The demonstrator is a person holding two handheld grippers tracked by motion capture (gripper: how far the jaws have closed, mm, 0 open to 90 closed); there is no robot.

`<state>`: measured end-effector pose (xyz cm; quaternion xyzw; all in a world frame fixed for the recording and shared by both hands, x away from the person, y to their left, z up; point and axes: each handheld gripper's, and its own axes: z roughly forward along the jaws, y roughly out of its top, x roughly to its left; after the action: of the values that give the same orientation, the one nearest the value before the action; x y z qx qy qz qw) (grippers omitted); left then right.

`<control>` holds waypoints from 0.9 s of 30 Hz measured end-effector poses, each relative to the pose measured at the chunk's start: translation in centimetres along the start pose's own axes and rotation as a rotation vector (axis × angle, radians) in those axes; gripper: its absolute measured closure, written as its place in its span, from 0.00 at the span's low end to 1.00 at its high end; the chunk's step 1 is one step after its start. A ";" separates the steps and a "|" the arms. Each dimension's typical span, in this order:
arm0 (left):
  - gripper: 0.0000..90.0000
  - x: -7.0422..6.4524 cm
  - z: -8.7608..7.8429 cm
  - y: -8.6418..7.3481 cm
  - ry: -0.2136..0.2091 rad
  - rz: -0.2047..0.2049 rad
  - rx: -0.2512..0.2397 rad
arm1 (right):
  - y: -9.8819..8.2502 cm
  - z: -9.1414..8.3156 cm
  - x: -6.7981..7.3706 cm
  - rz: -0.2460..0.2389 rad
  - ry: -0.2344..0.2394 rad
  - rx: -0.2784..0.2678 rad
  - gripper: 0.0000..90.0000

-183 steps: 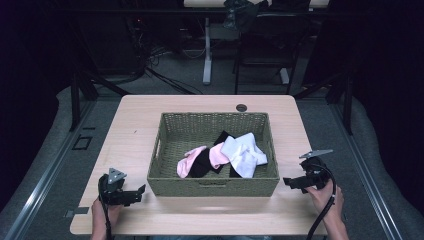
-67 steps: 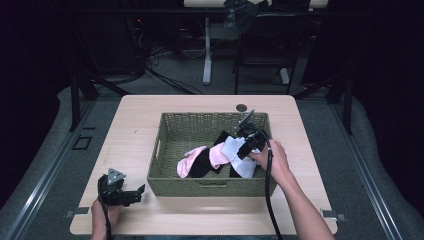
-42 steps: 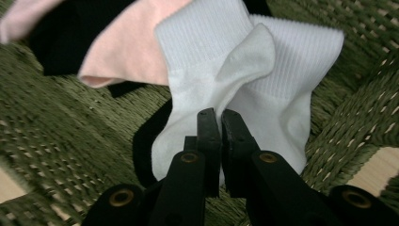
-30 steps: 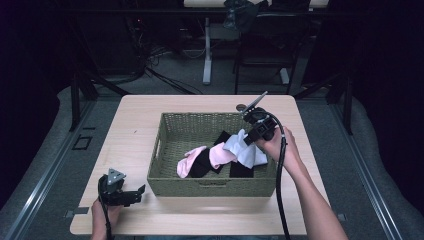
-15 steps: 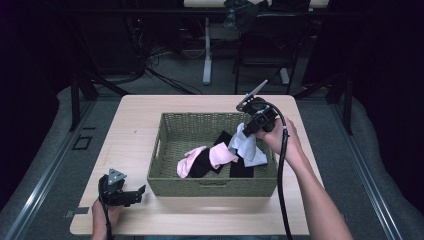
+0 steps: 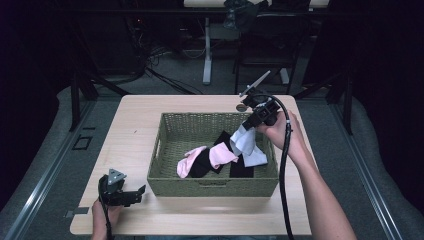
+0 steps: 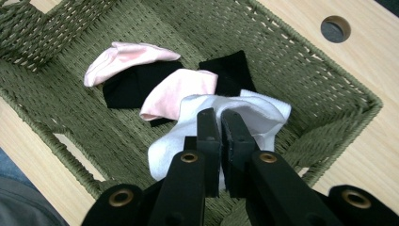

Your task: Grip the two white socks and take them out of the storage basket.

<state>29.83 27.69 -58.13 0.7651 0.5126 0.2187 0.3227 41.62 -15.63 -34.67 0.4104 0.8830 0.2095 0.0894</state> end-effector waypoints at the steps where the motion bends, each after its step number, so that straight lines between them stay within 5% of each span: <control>1: 0.00 0.0 0.0 0.0 0.002 -0.001 -0.003 | 0.0 0.0 0.0 0.000 0.000 0.000 0.97; 27: 0.00 -0.1 0.2 -0.1 -0.002 0.009 0.014 | 2.9 -4.4 -2.2 0.035 -0.016 0.052 0.97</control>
<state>29.91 27.56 -58.34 0.7698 0.5102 0.2160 0.3169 43.58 -16.91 -29.44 0.4294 0.8802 0.1845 0.0820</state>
